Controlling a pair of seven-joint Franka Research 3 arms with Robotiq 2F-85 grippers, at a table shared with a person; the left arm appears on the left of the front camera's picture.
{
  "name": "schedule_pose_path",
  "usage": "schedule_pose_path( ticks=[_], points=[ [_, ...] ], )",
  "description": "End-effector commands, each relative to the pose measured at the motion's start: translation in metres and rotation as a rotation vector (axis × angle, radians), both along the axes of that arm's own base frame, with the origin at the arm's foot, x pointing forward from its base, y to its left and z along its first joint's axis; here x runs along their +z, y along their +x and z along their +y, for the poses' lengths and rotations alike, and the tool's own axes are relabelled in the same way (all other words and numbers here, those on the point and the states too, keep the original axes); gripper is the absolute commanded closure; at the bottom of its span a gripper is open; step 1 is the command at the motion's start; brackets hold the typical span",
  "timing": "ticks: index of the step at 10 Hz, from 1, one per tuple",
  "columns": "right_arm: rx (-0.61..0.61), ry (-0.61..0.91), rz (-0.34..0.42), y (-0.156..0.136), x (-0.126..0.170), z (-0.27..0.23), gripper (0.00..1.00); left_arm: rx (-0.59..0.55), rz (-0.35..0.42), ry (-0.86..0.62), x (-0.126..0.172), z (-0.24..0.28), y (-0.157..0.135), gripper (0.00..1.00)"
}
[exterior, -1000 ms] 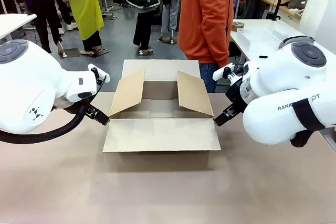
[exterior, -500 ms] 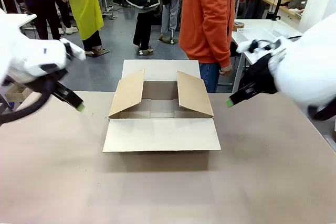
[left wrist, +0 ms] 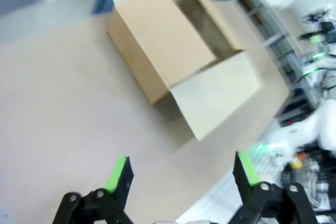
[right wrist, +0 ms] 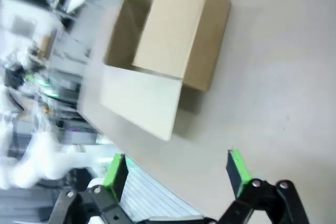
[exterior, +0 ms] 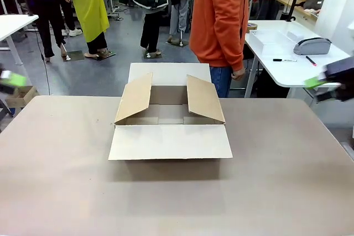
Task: Pack the gift set into the box.
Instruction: Place both hands on the side flaps of the Package Box and spread them outward.
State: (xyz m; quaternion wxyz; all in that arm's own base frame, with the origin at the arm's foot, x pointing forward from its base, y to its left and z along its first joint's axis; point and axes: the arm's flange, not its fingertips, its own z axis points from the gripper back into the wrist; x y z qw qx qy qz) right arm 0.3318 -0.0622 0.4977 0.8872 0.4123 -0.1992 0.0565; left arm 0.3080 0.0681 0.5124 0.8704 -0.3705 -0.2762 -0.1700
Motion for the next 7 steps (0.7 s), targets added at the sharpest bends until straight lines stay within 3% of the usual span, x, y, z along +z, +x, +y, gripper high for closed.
schedule_pose_path(
  ticks=[1,2,3,4,5,6,7],
  points=[
    [-0.200,0.371,0.016,-0.024,-0.029,-0.094,0.00,0.133,0.179,-0.451,-0.055,0.094,-0.002,0.00],
    [-0.316,0.533,0.062,-0.034,-0.055,-0.143,0.00,0.272,0.209,-0.692,-0.082,0.125,-0.011,0.00],
    [-0.423,0.653,0.135,-0.039,-0.088,-0.179,0.00,0.399,0.159,-0.826,-0.103,0.143,-0.024,0.00],
    [-0.492,0.731,0.133,-0.048,-0.115,-0.193,0.00,0.434,0.092,-0.857,-0.113,0.144,-0.033,0.00],
    [-0.555,0.571,0.051,-0.055,-0.125,-0.183,0.00,0.525,0.081,-0.737,-0.115,0.127,-0.033,0.00],
    [-0.421,0.572,0.137,-0.081,-0.094,-0.189,0.00,0.301,0.163,-0.619,-0.114,0.160,-0.050,0.00],
    [-0.421,0.572,0.137,-0.081,-0.094,-0.189,0.00,0.301,0.163,-0.619,-0.114,0.160,-0.050,0.00]
  ],
)
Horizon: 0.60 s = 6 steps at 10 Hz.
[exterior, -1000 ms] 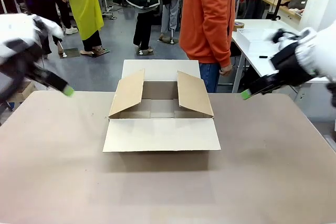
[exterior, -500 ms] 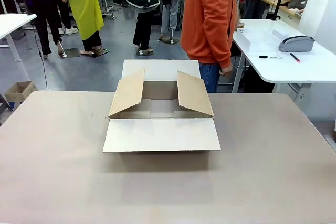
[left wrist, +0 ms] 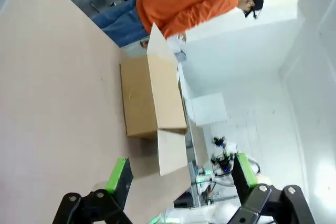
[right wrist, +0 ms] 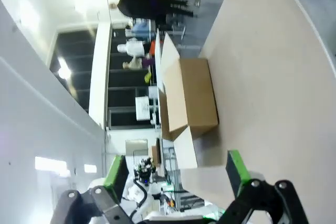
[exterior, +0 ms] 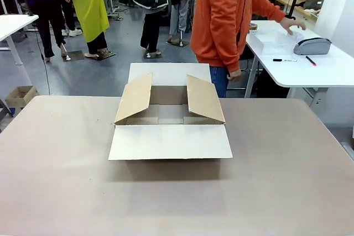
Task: Pack the gift set into the box.
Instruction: Place both hands on the side flaps of the Package Box and spread them outward.
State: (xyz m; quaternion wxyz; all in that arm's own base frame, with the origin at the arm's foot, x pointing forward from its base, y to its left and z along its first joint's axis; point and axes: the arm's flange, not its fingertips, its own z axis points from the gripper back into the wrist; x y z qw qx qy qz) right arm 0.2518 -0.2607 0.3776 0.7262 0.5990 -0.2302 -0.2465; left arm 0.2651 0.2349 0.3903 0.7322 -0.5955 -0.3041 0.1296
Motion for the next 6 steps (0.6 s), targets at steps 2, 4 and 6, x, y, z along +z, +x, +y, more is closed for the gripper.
schedule_pose_path(
  ticks=[2,4,6],
  points=[
    [0.057,-0.034,-0.028,-0.001,0.026,0.009,0.00,-0.078,-0.030,0.066,0.008,-0.007,-0.007,0.00],
    [0.069,-0.124,-0.010,0.014,0.036,0.039,0.00,-0.138,-0.009,0.094,0.027,-0.033,0.007,0.00],
    [0.193,-0.373,-0.146,0.027,0.096,0.139,0.00,-0.301,0.043,0.341,0.082,-0.124,0.028,0.00]
  ],
)
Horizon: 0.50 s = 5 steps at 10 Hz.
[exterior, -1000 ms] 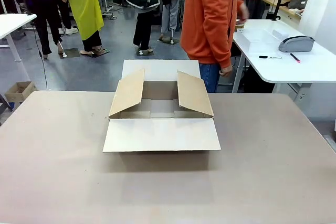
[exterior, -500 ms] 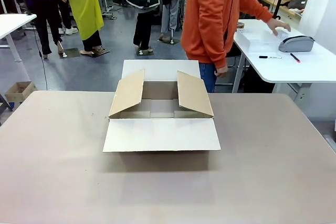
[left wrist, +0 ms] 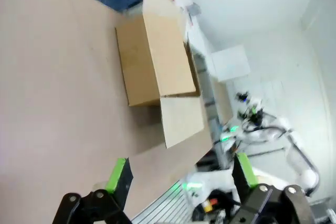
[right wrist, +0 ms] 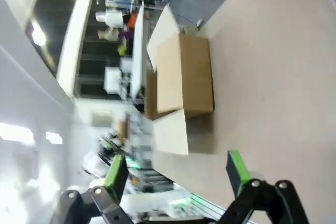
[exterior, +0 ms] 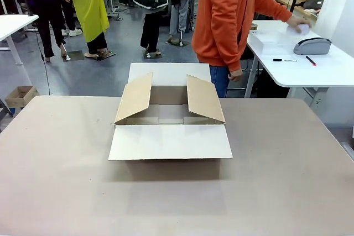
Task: Pack the gift set into the box.
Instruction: Place both hands on the side flaps of the Package Box and spread them outward.
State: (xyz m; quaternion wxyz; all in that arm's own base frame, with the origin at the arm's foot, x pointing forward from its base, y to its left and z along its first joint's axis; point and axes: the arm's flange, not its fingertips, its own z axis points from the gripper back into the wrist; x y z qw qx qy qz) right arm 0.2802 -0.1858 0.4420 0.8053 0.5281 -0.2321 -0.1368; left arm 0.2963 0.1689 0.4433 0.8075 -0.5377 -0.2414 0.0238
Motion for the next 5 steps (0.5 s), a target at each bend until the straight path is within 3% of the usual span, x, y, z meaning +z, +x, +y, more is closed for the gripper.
schedule_pose_path(
  ticks=[1,3,4,5],
  points=[
    [0.088,-0.291,-0.119,0.007,0.046,0.140,0.00,-0.219,0.017,0.237,0.044,-0.122,0.007,0.00],
    [0.187,-0.558,-0.155,0.012,0.041,0.258,0.00,-0.348,0.038,0.396,0.040,-0.223,0.020,0.00],
    [0.338,-0.653,-0.195,-0.002,0.045,0.257,0.00,-0.429,0.081,0.525,0.036,-0.241,0.018,0.00],
    [0.216,-0.432,-0.146,0.036,0.089,0.177,0.00,-0.295,0.036,0.324,0.061,-0.187,0.019,0.00]
  ],
)
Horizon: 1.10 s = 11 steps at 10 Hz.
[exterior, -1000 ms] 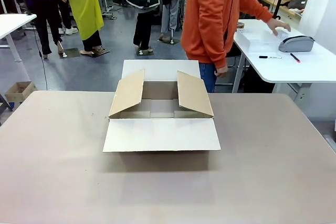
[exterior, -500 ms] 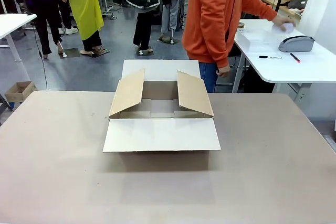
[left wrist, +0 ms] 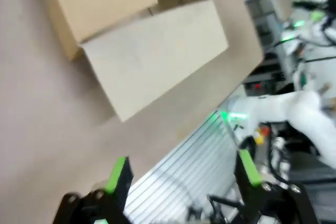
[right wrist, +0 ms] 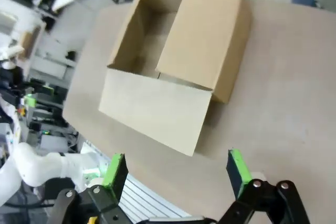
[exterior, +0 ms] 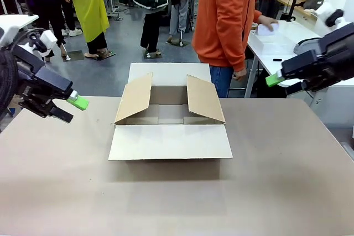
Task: Pack the gift set into the box.
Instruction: Place both hands on the side flaps of the Package Box and spread them outward.
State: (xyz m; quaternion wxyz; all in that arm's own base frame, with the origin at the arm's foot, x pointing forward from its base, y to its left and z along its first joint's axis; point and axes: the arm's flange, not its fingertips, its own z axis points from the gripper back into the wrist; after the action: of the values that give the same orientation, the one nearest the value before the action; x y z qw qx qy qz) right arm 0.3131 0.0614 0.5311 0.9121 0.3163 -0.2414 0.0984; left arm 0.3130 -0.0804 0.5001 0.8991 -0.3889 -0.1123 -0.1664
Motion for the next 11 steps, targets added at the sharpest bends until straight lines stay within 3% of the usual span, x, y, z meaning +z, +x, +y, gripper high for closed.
schedule_pose_path(
  ticks=[1,2,3,4,5,7,8,9,10,11],
  points=[
    [-0.082,0.150,0.011,0.003,0.000,-0.070,0.00,0.088,-0.019,-0.108,0.004,0.062,0.003,0.00],
    [0.000,0.000,0.000,0.000,0.000,0.000,0.00,0.000,0.000,0.000,0.000,0.000,0.000,0.00],
    [0.024,-0.090,-0.110,0.023,-0.002,0.049,0.00,-0.034,0.016,0.014,0.005,-0.028,0.018,0.00],
    [0.094,-0.129,-0.160,0.033,-0.009,0.094,0.00,-0.023,0.027,0.069,0.009,-0.049,0.031,0.00],
    [0.115,-0.127,-0.168,0.038,-0.019,0.129,0.00,0.069,0.072,0.138,0.011,-0.068,0.047,0.00],
    [0.037,-0.134,-0.152,0.034,-0.037,0.162,0.00,0.158,0.081,0.183,0.018,-0.097,0.067,0.00],
    [-0.015,-0.140,-0.116,0.028,-0.048,0.169,0.00,0.186,0.064,0.208,0.024,-0.114,0.078,0.00],
    [-0.086,-0.113,-0.136,0.023,-0.058,0.169,0.00,0.239,0.021,0.269,0.026,-0.131,0.096,0.00],
    [-0.194,-0.116,-0.211,0.017,-0.065,0.166,0.00,0.184,0.054,0.292,0.025,-0.146,0.114,0.00],
    [-0.150,-0.119,-0.182,0.008,-0.078,0.166,0.00,0.176,0.081,0.300,0.023,-0.154,0.127,0.00]
  ],
)
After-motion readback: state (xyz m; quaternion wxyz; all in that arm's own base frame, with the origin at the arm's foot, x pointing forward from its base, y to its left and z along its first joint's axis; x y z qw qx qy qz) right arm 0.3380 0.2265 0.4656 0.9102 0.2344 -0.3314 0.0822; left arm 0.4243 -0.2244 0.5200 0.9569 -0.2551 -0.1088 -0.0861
